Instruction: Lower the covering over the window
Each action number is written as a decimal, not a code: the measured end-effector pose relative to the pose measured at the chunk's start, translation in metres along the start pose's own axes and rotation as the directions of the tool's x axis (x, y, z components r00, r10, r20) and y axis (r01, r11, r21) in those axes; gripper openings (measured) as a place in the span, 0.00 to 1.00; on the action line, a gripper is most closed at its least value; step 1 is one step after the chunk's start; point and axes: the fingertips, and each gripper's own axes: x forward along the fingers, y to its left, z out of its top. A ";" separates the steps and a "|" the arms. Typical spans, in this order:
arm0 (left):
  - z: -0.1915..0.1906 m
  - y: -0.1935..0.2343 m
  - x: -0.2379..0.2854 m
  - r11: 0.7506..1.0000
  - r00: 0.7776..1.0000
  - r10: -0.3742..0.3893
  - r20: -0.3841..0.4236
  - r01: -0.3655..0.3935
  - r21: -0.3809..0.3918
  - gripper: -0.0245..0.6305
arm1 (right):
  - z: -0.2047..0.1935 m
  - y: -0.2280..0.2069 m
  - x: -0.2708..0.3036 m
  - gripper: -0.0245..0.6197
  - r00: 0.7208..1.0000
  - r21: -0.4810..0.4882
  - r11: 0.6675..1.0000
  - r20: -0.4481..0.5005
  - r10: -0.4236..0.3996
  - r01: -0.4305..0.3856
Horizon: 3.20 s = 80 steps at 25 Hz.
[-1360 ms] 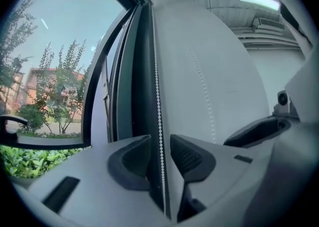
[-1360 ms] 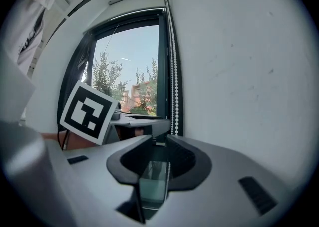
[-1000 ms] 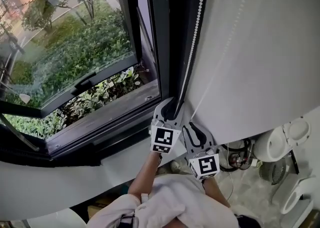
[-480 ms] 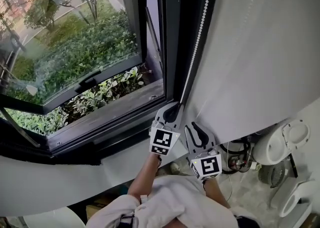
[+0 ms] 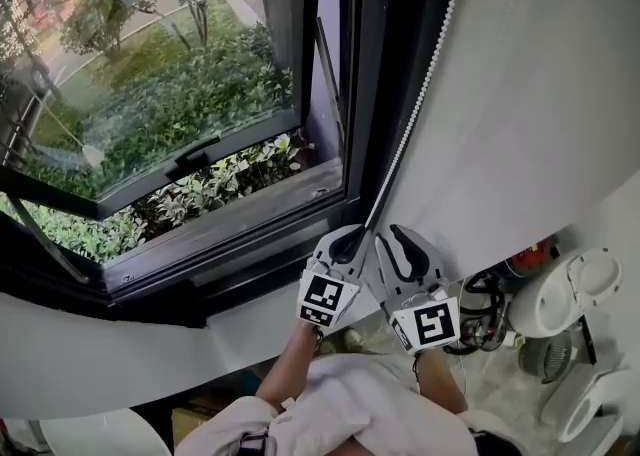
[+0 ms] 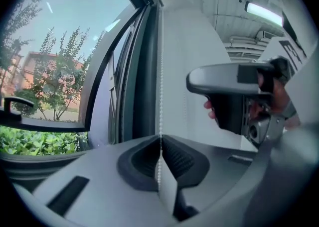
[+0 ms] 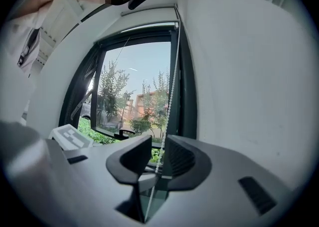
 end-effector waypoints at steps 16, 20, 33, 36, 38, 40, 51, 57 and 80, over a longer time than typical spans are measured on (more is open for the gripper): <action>-0.004 -0.034 -0.028 0.998 0.998 -0.066 0.006 0.066 -0.015 0.07 | 0.047 -0.007 0.017 0.13 0.997 -0.004 1.000 0.081 0.011 -0.011; -0.004 -0.042 -0.030 0.997 0.997 -0.080 0.006 0.080 -0.021 0.07 | 0.047 -0.009 0.015 0.04 0.995 0.052 0.999 0.102 -0.008 0.003; -0.045 -0.054 -0.030 0.994 0.993 -0.092 -0.077 0.088 -0.057 0.07 | 0.010 0.007 0.003 0.03 0.998 0.121 0.992 0.056 0.026 -0.033; -0.062 -0.054 -0.031 0.994 0.989 -0.091 -0.112 0.084 -0.067 0.07 | -0.006 0.011 0.001 0.03 0.999 0.134 0.990 0.023 0.039 -0.042; -0.072 -0.056 -0.032 0.993 0.986 -0.095 -0.137 0.085 -0.077 0.07 | -0.017 0.014 -0.001 0.03 0.999 0.142 0.989 0.001 0.048 -0.047; -0.083 -0.058 -0.033 0.993 0.983 -0.096 -0.158 0.084 -0.085 0.07 | -0.028 0.017 -0.003 0.03 0.998 0.154 0.987 -0.020 0.057 -0.053; -0.140 -0.062 -0.039 0.991 0.964 -0.102 -0.247 0.077 -0.108 0.07 | -0.085 0.033 -0.009 0.03 0.988 0.205 0.976 -0.116 0.104 -0.079; -0.174 -0.066 -0.044 0.988 0.952 -0.107 -0.287 0.070 -0.139 0.07 | -0.118 0.040 -0.011 0.03 0.978 0.236 0.968 -0.169 0.124 -0.082; -0.098 -0.043 -0.090 0.993 0.978 -0.037 -0.206 0.013 -0.113 0.17 | -0.177 0.049 -0.013 0.03 0.951 0.276 0.956 -0.257 0.173 -0.099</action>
